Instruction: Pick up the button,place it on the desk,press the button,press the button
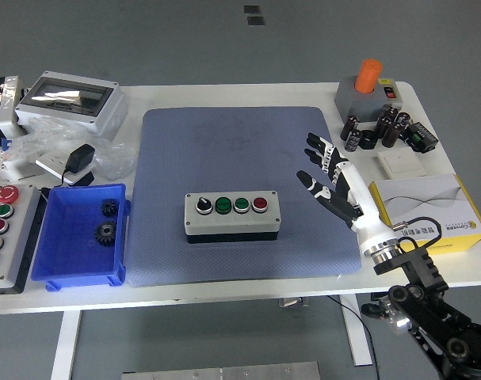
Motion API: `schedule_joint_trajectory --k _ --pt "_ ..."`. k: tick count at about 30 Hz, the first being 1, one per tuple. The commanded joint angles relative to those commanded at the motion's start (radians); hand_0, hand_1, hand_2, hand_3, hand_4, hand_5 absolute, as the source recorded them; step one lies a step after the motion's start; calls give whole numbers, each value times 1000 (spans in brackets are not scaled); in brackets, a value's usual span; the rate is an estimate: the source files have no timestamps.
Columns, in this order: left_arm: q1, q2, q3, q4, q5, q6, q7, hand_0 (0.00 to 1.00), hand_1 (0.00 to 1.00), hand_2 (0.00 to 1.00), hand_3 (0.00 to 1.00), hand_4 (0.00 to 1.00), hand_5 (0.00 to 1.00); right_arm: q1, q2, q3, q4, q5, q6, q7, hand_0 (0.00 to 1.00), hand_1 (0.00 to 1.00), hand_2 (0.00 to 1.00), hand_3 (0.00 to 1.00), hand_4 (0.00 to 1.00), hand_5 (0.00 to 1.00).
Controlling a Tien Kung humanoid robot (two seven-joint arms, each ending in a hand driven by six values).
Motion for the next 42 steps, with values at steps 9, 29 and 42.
schedule_joint_trajectory --k 9,29,42 --pt "8 16 8 0 -13 2 3 679 685 602 670 747 346 5 1 28 -18 121 26 27 787 734 726 714 892 689" --pt "25 46 42 0 -64 5 2 679 684 597 664 739 336 6 10 75 -7 137 40 26 766 705 710 671 867 666" --pt "26 32 66 0 -125 15 -2 680 684 596 661 729 328 -5 -25 165 44 123 43 11 764 699 708 666 862 661"
